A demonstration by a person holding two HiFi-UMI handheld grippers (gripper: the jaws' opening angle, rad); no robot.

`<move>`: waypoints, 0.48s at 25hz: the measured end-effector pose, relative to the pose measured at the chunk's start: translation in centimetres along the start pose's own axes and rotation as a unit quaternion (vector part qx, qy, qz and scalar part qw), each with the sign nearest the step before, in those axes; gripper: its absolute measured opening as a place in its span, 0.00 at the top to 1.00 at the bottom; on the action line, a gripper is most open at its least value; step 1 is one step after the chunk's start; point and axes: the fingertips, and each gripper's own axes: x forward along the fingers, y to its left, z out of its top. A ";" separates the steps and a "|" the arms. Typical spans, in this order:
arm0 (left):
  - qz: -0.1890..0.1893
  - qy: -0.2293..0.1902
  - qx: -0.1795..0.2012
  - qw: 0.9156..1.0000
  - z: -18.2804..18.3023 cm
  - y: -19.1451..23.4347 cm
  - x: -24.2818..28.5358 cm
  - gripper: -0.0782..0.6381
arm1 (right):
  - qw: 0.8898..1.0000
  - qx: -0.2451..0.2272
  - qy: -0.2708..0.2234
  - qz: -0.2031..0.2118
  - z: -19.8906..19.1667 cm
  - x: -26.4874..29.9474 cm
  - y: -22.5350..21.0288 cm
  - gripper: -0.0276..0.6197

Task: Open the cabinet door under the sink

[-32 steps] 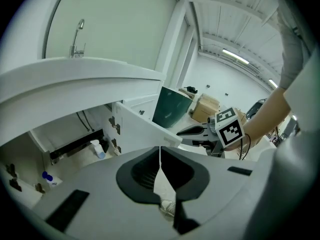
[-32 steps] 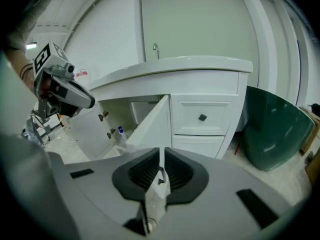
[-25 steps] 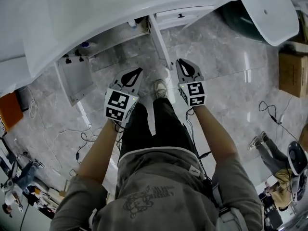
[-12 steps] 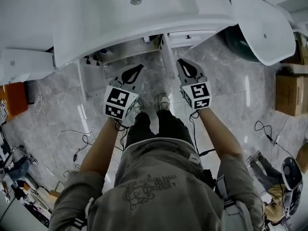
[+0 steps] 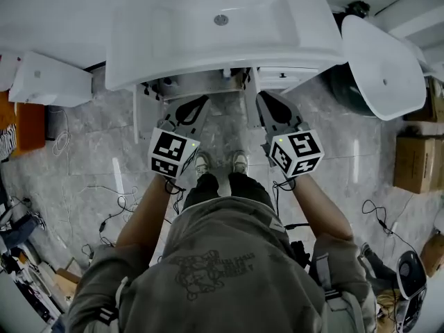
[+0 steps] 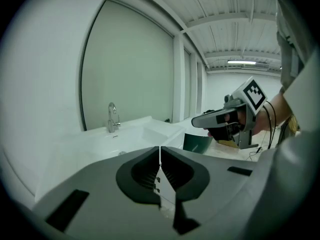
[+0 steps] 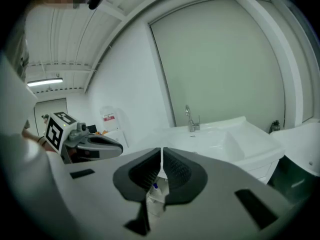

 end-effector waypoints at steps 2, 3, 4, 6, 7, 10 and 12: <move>0.015 -0.018 0.004 1.000 1.0 0.5 -0.9 0.86 | 1.000 -0.010 -0.011 0.014 1.8 -0.6 1.5 0.90; 0.023 -0.027 0.006 0.999 1.4 0.7 -1.4 0.86 | 0.999 -0.019 -0.015 0.021 2.5 -0.8 2.2 0.90; 0.031 -0.036 0.006 0.999 1.9 0.9 -1.9 0.86 | 0.999 -0.029 -0.018 0.029 3.1 -1.0 3.0 0.90; 0.042 -0.052 0.010 0.998 3.0 1.2 -3.1 0.86 | 0.998 -0.042 -0.024 0.042 4.2 -1.5 4.5 0.90; 0.045 -0.057 0.017 0.997 3.5 1.1 -3.7 0.86 | 0.998 -0.044 -0.028 0.047 4.7 -1.8 5.3 0.90; 0.042 -0.058 0.050 0.996 4.4 0.5 -5.2 0.86 | 0.996 -0.051 -0.040 0.066 6.3 -2.6 7.4 0.90; 0.038 -0.060 0.057 0.996 4.9 0.2 -6.1 0.86 | 0.994 -0.061 -0.045 0.080 7.3 -3.0 8.7 0.90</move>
